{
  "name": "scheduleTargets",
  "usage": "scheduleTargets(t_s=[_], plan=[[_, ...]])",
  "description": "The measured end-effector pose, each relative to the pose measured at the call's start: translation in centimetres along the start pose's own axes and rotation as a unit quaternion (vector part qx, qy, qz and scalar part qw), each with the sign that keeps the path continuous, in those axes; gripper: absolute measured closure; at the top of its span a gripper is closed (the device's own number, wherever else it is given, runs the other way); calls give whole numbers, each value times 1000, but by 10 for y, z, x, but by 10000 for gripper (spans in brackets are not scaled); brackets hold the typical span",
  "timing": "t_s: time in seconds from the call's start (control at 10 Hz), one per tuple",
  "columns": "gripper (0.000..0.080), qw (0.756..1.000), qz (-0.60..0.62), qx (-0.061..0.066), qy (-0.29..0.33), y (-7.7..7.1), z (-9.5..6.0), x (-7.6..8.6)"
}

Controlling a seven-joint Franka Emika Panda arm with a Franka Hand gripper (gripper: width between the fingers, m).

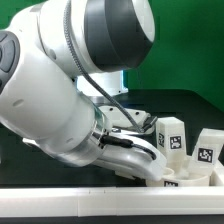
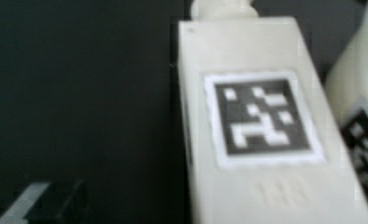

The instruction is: Assemble stool

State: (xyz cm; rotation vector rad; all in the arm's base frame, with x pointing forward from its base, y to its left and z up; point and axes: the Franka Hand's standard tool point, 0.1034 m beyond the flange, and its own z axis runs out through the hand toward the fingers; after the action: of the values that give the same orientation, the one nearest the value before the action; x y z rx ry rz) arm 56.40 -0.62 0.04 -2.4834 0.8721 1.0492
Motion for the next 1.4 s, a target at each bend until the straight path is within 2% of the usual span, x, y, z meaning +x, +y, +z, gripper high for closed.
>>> scheduleTargets(t_s=[0.4,0.6,0.7,0.8,1.1,1.2,1.4], plan=[[150,1000,4,-2,4,3,8,-7],[406,1000,4,-1,6,3,6,-7],[406,1000,4,-1,6,3,5,-6],[465,1000,4,-1,8,3,5,-6],[465,1000,0,-1,17,0,1,-5],[465,1000,-7,-7,24,-4,-9,-6],[463,999,-28,-3,32,-23,-43,-25]])
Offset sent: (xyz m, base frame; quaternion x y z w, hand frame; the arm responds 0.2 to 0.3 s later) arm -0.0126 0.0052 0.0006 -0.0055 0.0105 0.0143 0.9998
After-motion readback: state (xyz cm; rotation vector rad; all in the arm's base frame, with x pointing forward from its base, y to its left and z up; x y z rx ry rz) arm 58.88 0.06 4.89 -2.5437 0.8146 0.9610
